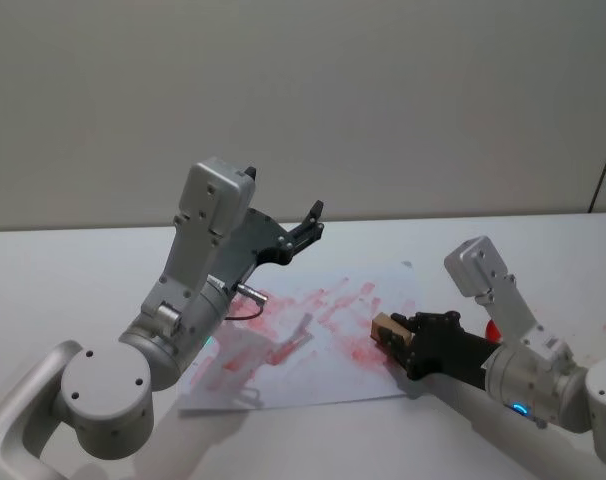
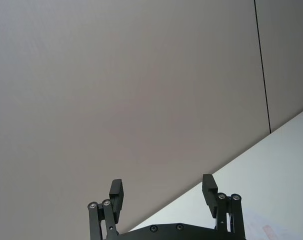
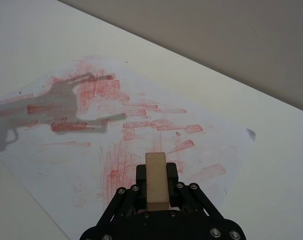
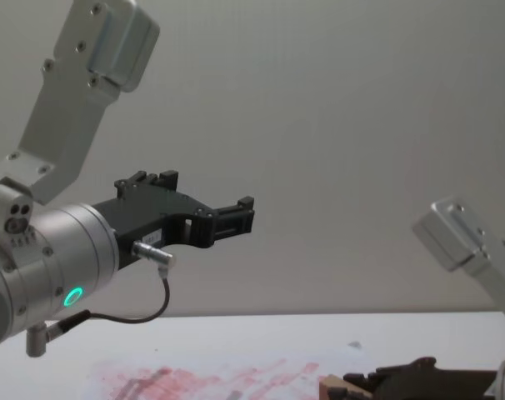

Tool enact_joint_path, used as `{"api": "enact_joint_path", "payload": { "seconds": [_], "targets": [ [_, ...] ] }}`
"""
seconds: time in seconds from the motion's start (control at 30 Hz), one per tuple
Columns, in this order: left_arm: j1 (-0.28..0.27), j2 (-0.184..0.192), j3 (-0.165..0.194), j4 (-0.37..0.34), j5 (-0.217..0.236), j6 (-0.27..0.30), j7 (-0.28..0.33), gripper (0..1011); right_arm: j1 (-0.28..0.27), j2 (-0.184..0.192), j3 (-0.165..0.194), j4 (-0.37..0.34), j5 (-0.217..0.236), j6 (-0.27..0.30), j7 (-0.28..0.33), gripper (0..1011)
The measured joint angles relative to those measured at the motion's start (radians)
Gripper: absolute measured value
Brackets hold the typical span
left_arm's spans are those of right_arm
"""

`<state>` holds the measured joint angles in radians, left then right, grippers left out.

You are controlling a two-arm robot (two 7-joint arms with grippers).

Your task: Use the one hand to pick up the stamp and affix it onto the A4 paper.

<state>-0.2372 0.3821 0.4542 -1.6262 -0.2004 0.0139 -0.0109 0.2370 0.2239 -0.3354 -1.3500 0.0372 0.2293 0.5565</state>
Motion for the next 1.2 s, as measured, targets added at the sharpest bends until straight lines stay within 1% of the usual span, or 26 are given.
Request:
{"api": "enact_joint_path", "payload": {
  "seconds": [0.17,0.37,0.5,0.67,0.7,0.8,0.87,0.97,1.1,1.17,1.2],
  "targets": [
    [0.0,0.0,0.0,0.0,0.0,0.0,0.0,1001,-0.008,0.008,0.003,-0.029,0.011,-0.027,-0.024,217],
    [0.0,0.0,0.0,0.0,0.0,0.0,0.0,1001,-0.025,0.023,0.017,-0.092,0.041,-0.061,-0.063,217],
    [0.0,0.0,0.0,0.0,0.0,0.0,0.0,1001,-0.05,0.041,0.032,-0.149,0.073,-0.085,-0.111,217],
    [0.0,0.0,0.0,0.0,0.0,0.0,0.0,1001,-0.084,0.067,0.051,-0.213,0.109,-0.097,-0.168,217],
    [0.0,0.0,0.0,0.0,0.0,0.0,0.0,1001,-0.091,0.072,0.053,-0.222,0.112,-0.097,-0.177,216],
    [0.0,0.0,0.0,0.0,0.0,0.0,0.0,1001,-0.127,0.096,0.069,-0.268,0.141,-0.094,-0.228,217],
    [0.0,0.0,0.0,0.0,0.0,0.0,0.0,1001,-0.141,0.106,0.075,-0.285,0.152,-0.089,-0.248,217],
    [0.0,0.0,0.0,0.0,0.0,0.0,0.0,1001,-0.181,0.131,0.091,-0.324,0.184,-0.069,-0.302,217],
    [0.0,0.0,0.0,0.0,0.0,0.0,0.0,1001,-0.21,0.15,0.103,-0.348,0.205,-0.049,-0.339,216],
    [0.0,0.0,0.0,0.0,0.0,0.0,0.0,1001,-0.234,0.165,0.114,-0.366,0.226,-0.024,-0.375,217],
    [0.0,0.0,0.0,0.0,0.0,0.0,0.0,1001,-0.24,0.169,0.117,-0.37,0.231,-0.017,-0.382,217]
  ]
}}
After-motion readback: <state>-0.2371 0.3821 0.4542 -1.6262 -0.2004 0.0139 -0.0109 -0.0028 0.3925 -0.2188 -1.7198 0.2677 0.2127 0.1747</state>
